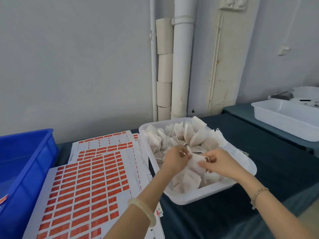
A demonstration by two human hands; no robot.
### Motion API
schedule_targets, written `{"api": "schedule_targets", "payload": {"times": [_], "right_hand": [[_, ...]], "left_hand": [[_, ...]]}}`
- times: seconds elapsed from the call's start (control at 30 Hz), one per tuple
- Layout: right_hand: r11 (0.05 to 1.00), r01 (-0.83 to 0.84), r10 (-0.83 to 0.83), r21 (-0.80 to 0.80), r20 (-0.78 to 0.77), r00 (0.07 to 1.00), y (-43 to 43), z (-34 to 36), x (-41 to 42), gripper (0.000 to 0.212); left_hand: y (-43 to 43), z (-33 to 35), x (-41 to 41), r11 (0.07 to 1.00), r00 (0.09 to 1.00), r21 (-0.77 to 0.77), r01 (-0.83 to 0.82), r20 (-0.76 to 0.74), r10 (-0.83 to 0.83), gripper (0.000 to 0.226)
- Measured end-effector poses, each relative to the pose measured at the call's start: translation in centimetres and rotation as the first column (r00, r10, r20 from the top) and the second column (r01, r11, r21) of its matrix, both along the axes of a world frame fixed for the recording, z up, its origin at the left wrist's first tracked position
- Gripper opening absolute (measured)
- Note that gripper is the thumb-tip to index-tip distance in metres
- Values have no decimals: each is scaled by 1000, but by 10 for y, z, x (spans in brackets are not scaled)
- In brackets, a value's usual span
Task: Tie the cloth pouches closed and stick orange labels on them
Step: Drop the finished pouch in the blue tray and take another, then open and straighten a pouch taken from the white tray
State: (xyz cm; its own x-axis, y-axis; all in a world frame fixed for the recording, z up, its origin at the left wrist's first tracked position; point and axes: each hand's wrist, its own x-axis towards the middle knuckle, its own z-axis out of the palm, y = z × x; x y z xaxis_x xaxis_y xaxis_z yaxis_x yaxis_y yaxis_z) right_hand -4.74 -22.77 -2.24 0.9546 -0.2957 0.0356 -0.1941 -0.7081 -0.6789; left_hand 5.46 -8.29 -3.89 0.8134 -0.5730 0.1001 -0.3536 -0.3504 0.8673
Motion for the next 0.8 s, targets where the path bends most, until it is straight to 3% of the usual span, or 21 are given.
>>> {"api": "schedule_targets", "payload": {"times": [0.1,0.2,0.27,0.53,0.8], "right_hand": [[994,109,-109,10,167,980,7,7,3,18],[985,133,-157,106,273,949,14,17,5,2],[986,121,-152,116,314,937,17,22,6,3],[982,99,-143,163,284,948,14,27,4,2],[917,27,-147,398,274,951,11,27,-2,6]], "left_hand": [[11,6,0,985,994,-165,-57,-106,40,12],[21,10,0,970,994,-237,-50,-102,26,10],[24,11,-2,964,996,-267,-10,-86,-13,10],[25,14,-7,973,1000,-231,-20,1,21,7],[28,18,-12,975,992,-221,30,127,-2,17]]}}
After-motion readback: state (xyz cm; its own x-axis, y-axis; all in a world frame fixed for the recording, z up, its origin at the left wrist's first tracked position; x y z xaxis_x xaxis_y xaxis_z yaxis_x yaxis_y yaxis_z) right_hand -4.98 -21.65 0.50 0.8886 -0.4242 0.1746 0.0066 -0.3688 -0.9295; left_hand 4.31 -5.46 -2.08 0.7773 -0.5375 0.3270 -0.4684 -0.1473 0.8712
